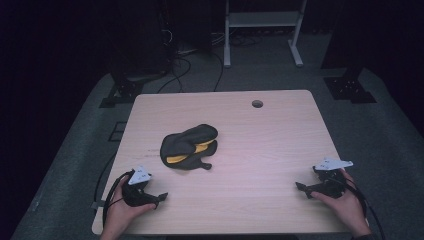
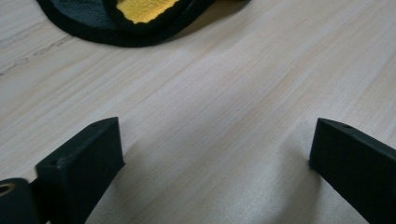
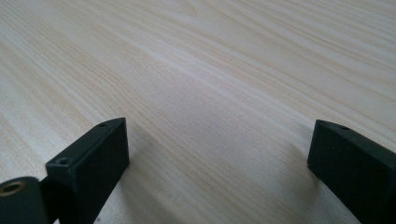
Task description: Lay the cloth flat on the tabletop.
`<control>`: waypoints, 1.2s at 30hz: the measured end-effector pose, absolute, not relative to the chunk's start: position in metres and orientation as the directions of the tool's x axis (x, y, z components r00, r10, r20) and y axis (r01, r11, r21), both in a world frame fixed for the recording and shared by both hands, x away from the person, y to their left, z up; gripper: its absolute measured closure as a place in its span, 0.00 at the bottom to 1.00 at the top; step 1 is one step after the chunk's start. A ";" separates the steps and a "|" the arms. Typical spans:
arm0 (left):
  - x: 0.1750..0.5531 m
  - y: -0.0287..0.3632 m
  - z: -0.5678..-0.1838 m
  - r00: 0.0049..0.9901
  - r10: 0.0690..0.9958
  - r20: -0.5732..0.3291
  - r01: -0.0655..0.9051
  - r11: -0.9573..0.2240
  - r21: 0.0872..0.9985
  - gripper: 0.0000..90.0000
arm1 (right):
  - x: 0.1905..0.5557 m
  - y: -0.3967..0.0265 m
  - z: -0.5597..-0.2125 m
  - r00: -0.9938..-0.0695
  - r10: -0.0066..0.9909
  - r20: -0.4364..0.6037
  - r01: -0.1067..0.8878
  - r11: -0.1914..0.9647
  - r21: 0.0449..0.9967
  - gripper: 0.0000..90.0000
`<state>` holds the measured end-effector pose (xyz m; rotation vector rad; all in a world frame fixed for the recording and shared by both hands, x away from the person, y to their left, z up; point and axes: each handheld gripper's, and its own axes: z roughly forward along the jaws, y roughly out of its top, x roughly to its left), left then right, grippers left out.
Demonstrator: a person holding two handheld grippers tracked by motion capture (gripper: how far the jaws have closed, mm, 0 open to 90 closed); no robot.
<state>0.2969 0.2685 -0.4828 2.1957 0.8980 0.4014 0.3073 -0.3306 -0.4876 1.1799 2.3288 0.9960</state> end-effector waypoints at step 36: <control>0.348 0.240 -0.438 0.723 0.691 0.025 0.390 -0.438 0.810 0.46 | 0.308 -0.331 -0.488 -0.584 0.811 0.008 0.566 0.401 0.720 0.05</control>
